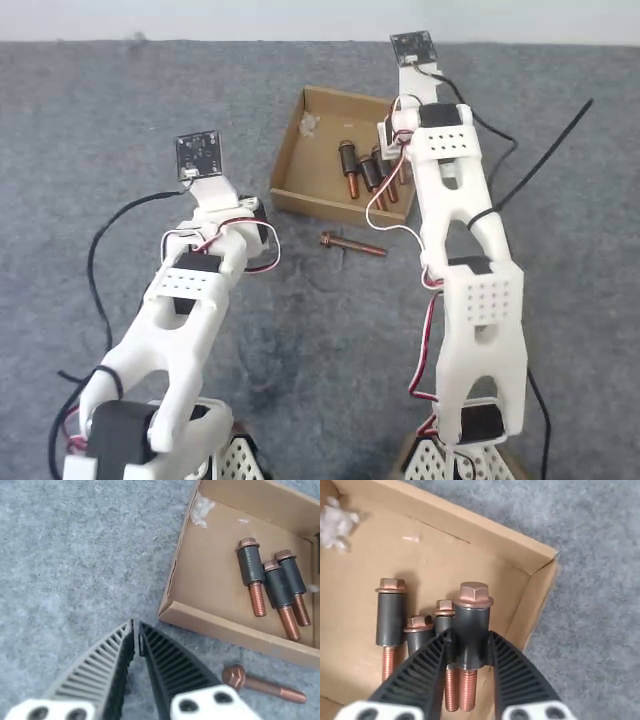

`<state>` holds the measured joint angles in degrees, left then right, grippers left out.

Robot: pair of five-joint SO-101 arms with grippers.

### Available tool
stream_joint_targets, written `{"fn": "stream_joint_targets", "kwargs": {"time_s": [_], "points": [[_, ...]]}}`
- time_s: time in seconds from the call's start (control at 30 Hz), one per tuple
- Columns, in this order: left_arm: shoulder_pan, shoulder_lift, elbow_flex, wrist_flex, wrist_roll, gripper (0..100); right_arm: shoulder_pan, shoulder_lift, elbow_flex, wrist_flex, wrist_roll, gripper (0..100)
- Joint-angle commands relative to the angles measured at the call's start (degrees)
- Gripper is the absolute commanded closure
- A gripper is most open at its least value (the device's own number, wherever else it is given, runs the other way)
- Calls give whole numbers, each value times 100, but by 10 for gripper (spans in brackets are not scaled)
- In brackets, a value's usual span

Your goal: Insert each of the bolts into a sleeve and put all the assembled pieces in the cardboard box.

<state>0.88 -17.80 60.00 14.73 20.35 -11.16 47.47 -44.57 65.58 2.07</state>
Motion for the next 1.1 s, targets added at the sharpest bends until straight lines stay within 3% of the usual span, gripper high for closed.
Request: {"fn": "stream_joint_targets", "kwargs": {"time_s": [0.0, 0.47, 0.67, 0.87, 0.97, 1.07], "points": [[-9, -18, -277, -9, -79, 985, -13, 101, -826, 198, -79, 993], [-9, -18, -277, -9, -88, 985, 198, 462, -1204, 259, -35, 989], [-18, -18, -277, -9, -97, 985, 189, 444, -1204, 576, -35, 837], [-62, -18, -277, -9, -97, 985, 259, 453, -1477, 655, -35, 924], [-158, -18, -303, -9, -105, 985, 286, 444, -1846, 1086, -35, 997], [-422, -26, -418, 9, -105, 985, 224, 444, -2382, 1798, -44, 992]]}}
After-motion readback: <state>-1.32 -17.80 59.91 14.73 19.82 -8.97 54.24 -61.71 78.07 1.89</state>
